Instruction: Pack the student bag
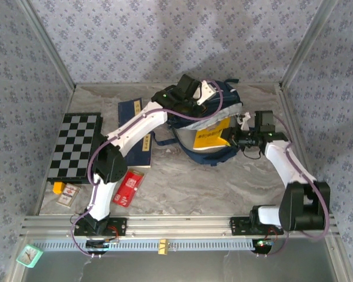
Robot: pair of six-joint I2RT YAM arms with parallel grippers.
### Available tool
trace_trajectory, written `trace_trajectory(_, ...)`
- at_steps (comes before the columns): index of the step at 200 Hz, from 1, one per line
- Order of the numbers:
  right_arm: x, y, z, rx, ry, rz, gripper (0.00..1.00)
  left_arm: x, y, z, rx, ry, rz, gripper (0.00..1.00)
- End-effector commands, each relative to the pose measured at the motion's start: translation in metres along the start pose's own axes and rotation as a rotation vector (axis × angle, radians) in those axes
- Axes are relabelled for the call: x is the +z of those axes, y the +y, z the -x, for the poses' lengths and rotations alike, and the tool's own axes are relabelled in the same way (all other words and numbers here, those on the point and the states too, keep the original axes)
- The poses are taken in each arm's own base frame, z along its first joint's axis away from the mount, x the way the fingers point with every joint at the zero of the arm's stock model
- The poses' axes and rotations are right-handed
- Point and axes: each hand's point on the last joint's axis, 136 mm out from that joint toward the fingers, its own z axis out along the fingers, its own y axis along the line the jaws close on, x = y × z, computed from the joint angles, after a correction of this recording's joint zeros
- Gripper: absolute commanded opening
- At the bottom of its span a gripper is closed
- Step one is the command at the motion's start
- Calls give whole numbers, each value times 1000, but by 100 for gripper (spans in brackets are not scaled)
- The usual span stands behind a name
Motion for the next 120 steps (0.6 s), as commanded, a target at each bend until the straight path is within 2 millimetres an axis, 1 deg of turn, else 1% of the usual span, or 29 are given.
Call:
trace_trajectory(1, 16, 26, 40, -148, -96, 114, 1, -73, 10, 81, -24, -261, 42, 0)
trace_trajectory(28, 40, 12, 58, -163, -119, 74, 2, -75, 16, 81, -34, -256, 70, 0)
trace_trajectory(38, 50, 7, 62, -151, -112, 81, 2, -77, 14, 82, -35, -260, 63, 0)
trace_trajectory(47, 58, 6, 66, -152, -107, 97, 3, -78, 14, 83, -33, -263, 55, 0)
trace_trajectory(66, 74, -9, 72, -141, -82, 66, 4, -78, 12, 82, -26, -260, 47, 0)
trace_trajectory(83, 83, -29, 78, -126, -72, 8, 12, -76, 11, 79, -26, -251, 43, 0)
trace_trajectory(92, 85, -36, 78, -121, -61, -11, 18, -75, 11, 78, -27, -246, 46, 0)
trace_trajectory(102, 85, -42, 78, -101, -59, -37, 28, -72, 13, 74, -29, -234, 55, 0)
trace_trajectory(104, 85, -43, 78, -116, -58, -40, 28, -72, 13, 74, -28, -234, 57, 0)
trace_trajectory(106, 84, -44, 78, -132, -58, -50, 31, -71, 13, 73, -29, -231, 58, 0)
trace_trajectory(109, 84, -45, 78, -135, -59, -57, 33, -72, 13, 72, -30, -229, 60, 0)
trace_trajectory(120, 78, -50, 78, -163, -75, -117, 46, -70, 13, 69, -34, -221, 59, 0)
